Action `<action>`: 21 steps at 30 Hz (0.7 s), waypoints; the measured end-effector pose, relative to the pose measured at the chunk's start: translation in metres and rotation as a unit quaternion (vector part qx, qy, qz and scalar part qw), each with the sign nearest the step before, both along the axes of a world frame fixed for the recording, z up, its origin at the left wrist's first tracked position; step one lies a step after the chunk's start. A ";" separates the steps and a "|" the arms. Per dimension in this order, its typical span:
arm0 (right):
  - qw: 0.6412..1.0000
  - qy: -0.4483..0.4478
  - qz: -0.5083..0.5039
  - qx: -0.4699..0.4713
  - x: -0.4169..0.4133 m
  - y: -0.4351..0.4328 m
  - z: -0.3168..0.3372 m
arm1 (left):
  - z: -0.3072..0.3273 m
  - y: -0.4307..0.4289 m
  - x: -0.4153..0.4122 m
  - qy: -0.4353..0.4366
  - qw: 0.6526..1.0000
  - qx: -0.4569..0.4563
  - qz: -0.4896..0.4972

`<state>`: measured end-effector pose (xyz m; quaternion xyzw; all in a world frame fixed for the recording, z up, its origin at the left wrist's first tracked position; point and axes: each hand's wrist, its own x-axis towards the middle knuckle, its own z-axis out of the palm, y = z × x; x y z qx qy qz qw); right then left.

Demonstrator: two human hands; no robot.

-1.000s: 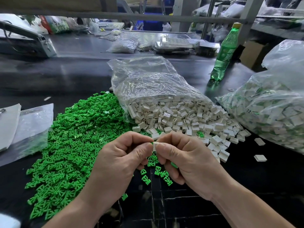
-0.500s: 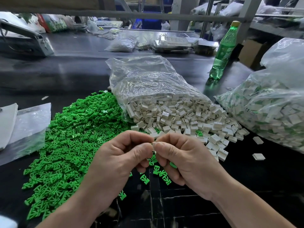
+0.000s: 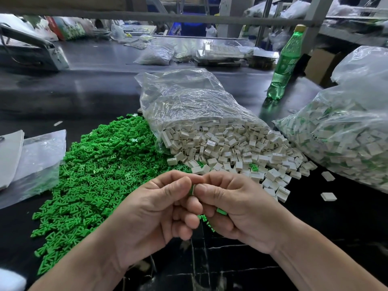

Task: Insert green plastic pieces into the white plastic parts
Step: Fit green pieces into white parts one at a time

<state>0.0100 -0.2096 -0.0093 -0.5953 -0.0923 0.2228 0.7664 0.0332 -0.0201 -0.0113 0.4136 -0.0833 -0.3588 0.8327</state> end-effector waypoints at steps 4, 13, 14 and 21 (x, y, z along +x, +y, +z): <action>1.000 0.003 -0.010 -0.002 0.000 0.005 -0.001 | -0.005 -0.004 -0.002 -0.009 0.999 0.005 0.033; 0.993 -0.060 -0.047 -0.089 -0.005 0.021 -0.001 | -0.010 -0.002 0.011 -0.178 0.953 0.130 0.210; 0.988 -0.083 -0.041 -0.125 -0.009 0.026 -0.001 | -0.009 -0.005 0.007 -0.149 0.967 0.081 0.188; 0.961 -0.176 -0.065 -0.204 -0.025 0.048 -0.005 | -0.004 -0.028 -0.022 -0.115 0.969 0.043 0.212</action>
